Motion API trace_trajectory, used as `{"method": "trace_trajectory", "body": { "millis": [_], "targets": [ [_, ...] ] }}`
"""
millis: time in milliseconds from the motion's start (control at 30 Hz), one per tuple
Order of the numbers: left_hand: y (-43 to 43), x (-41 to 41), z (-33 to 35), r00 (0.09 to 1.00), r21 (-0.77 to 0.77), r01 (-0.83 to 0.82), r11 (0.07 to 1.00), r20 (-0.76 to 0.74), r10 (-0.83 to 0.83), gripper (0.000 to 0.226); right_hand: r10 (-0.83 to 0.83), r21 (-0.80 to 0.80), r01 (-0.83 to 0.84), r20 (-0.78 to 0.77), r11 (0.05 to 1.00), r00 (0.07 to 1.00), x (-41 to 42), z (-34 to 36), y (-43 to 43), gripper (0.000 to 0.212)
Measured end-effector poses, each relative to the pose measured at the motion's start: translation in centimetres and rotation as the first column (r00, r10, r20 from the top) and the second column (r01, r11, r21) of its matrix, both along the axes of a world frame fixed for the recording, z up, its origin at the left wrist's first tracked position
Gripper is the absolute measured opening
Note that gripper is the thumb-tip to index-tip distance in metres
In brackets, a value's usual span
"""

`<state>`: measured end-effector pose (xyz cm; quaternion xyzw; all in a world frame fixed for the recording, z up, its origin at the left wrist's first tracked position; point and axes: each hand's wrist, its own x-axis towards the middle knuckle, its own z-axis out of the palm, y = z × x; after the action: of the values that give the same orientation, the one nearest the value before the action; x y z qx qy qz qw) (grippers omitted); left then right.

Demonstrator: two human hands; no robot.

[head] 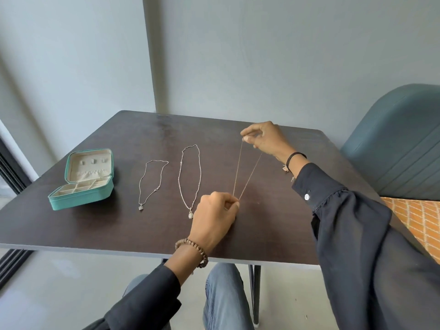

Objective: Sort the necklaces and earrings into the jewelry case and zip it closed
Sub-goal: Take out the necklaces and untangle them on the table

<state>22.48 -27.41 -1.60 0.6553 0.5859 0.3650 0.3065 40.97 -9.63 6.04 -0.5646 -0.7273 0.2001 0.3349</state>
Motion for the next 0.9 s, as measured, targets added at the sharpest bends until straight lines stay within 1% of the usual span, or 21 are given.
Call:
{"method": "trace_trajectory", "body": {
  "millis": [67,133,167,300,400,467,533,667,800,900],
  "targets": [
    [0.1,0.2,0.3,0.991,-0.006,0.016,1.0,-0.136,-0.017,0.016,0.023,-0.034,-0.022,0.023,0.999,0.999,-0.3,-0.7,0.6,0.013],
    [0.2,0.5,0.9,0.949,0.028,0.055,0.998,-0.311,-0.044,0.018,0.04,-0.049,-0.038,0.051,0.998,0.998,-0.5,-1.4,1.2,0.011],
    [0.4,0.7,1.0,0.926,0.048,0.082,0.995,-0.372,-0.058,0.019,0.046,-0.053,-0.043,0.058,0.998,0.997,-0.6,-1.6,1.4,0.011],
    [0.7,1.1,1.1,0.853,0.107,0.183,0.977,-0.511,-0.104,0.022,0.065,-0.057,-0.061,0.071,0.996,0.995,-0.9,-2.7,2.1,0.01],
    [0.6,1.0,0.5,0.83,0.2,0.25,0.948,-0.548,-0.103,0.025,0.064,-0.061,-0.06,0.065,0.996,0.996,-1.0,-3.5,2.5,0.009],
    [0.8,0.7,-0.1,0.809,0.298,0.326,0.897,-0.578,-0.102,0.026,0.067,-0.07,-0.063,0.052,0.996,0.996,-1.0,-4.1,2.8,0.01],
    [1.0,0.3,-0.6,0.793,0.355,0.397,0.847,-0.597,-0.121,0.026,0.078,-0.073,-0.074,0.048,0.995,0.996,-1.1,-4.6,2.9,0.01],
    [1.6,-0.3,-1.0,0.787,0.343,0.439,0.83,-0.593,-0.172,0.032,0.07,-0.073,-0.066,0.059,0.995,0.996,-1.0,-5.6,3.2,0.009],
    [1.5,-0.4,-1.1,0.78,0.363,0.444,0.819,-0.606,-0.155,0.035,0.076,-0.047,-0.071,0.117,0.996,0.99,-0.8,-6.4,3.2,0.011],
    [1.4,-0.5,-1.3,0.792,0.386,0.441,0.81,-0.592,-0.148,0.033,0.082,-0.026,-0.079,0.126,0.997,0.989,-0.8,-6.8,3.1,0.011]
  ]
}}
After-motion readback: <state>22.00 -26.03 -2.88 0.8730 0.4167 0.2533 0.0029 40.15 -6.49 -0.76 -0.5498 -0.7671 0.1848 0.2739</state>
